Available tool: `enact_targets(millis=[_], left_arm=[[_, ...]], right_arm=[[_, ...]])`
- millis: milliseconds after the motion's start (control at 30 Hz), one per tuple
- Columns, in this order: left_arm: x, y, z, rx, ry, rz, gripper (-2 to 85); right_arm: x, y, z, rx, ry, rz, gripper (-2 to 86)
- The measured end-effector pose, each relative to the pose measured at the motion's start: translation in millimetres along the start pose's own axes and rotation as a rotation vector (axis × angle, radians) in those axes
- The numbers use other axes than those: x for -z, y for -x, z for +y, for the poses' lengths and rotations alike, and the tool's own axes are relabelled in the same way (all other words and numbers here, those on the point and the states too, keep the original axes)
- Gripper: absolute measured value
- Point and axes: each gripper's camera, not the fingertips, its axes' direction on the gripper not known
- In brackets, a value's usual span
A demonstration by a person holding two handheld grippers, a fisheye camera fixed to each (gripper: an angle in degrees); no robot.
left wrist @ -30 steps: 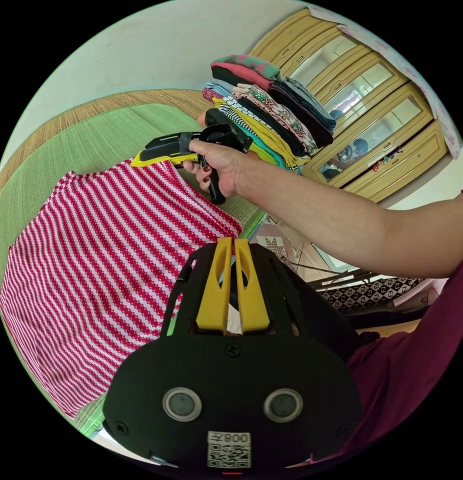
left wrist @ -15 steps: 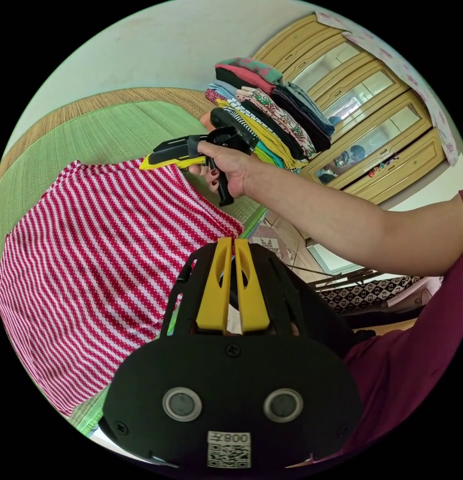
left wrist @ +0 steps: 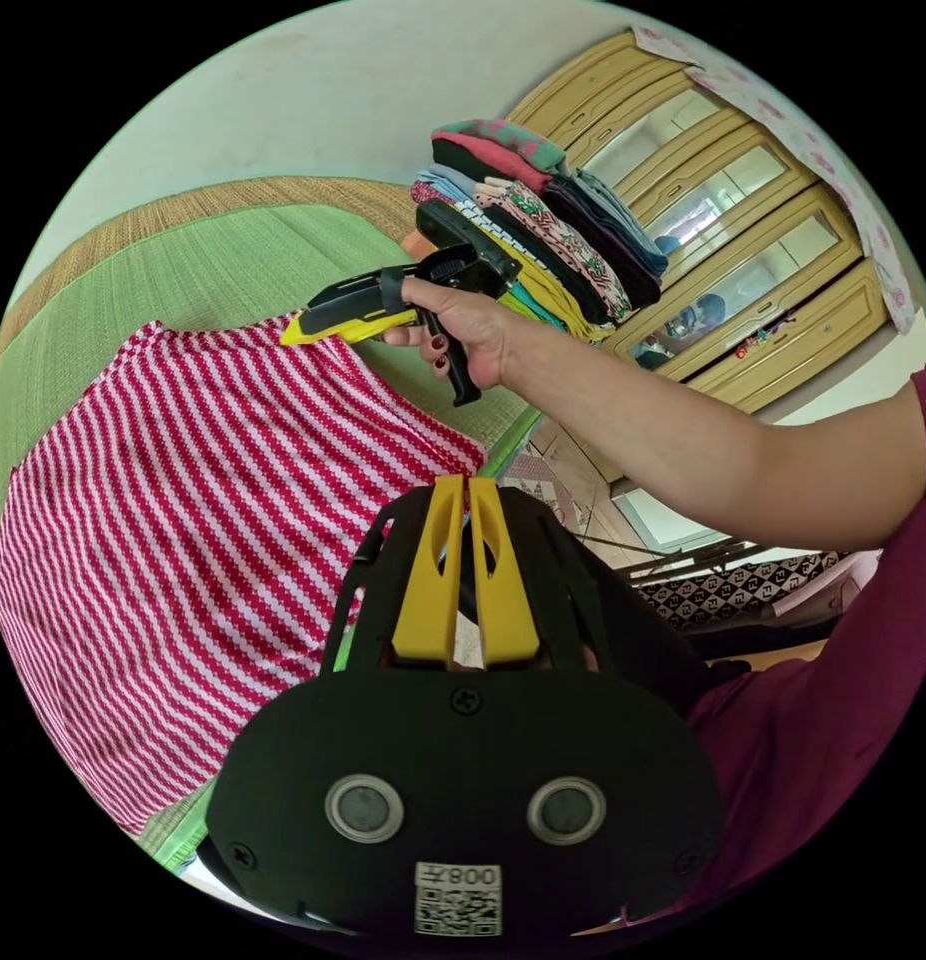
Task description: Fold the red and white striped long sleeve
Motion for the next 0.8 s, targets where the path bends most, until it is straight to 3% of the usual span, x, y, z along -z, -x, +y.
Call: enact_targets(millis=[267, 800], left_arm=[[10, 8, 20, -0.008, -0.013, 0.016, 0.7], [32, 39, 83, 0.002, -0.031, 0.022, 0.6]], right_arm=[[41, -14, 10, -0.042, -0.010, -0.025, 8.8], [59, 20, -70, -0.031, 0.011, -0.219, 3.6]])
